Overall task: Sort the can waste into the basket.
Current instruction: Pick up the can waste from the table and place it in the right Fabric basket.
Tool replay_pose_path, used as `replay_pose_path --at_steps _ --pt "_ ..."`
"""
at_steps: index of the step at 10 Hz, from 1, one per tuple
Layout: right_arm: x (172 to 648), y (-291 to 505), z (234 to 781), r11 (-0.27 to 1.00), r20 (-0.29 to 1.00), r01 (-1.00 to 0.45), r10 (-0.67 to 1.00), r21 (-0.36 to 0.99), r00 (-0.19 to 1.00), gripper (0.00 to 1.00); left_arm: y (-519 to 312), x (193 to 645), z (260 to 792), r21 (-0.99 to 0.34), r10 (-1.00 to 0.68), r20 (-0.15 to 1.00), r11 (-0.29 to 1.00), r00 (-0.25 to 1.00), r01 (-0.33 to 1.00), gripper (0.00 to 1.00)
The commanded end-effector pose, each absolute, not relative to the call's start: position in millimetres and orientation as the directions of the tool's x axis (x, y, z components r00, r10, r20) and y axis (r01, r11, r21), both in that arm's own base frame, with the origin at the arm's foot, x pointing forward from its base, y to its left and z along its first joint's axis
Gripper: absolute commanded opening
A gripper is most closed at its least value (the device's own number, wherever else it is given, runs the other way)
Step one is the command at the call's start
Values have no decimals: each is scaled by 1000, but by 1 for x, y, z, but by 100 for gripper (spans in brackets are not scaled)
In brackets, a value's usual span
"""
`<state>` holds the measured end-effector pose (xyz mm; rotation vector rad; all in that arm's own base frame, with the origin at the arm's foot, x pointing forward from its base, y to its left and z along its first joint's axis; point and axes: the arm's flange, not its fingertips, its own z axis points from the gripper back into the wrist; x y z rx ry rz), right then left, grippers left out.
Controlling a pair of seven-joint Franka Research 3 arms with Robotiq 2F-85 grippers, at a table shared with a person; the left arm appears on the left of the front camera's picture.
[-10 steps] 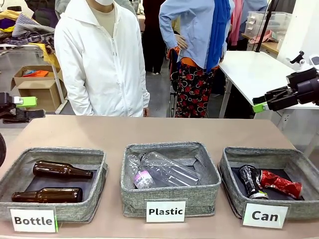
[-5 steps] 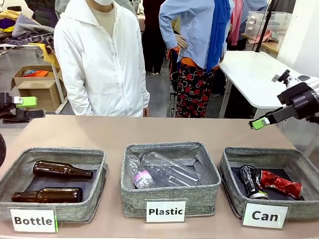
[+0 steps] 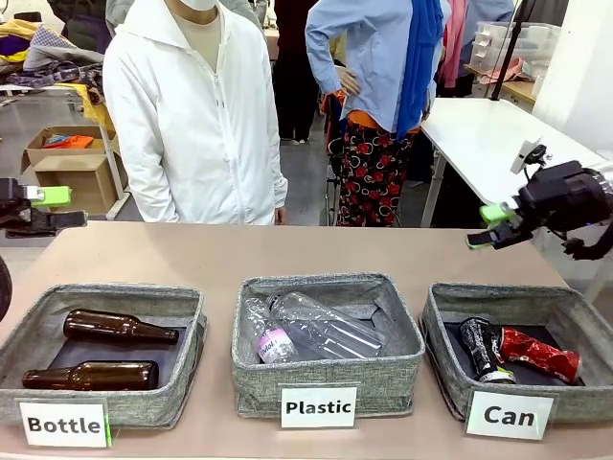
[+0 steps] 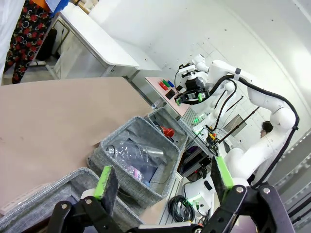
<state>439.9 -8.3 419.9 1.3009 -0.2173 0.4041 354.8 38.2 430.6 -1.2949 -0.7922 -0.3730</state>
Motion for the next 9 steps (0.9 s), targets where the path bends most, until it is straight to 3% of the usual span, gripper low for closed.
replay_pose_path --at_steps 1,2,4,9 --pt "443 10 413 349 407 -341 -138 873 903 100 38 352 434 -714 170 695 270 698 646 100" --pt "444 13 408 402 427 -316 -223 859 876 100 38 352 434 -714 170 695 270 698 646 100" --pt "452 -9 405 318 383 -335 -101 887 918 100 38 352 434 -714 170 695 270 698 646 100" --pt "452 -9 405 318 383 -335 -101 887 918 100 38 352 434 -714 170 695 270 698 646 100"
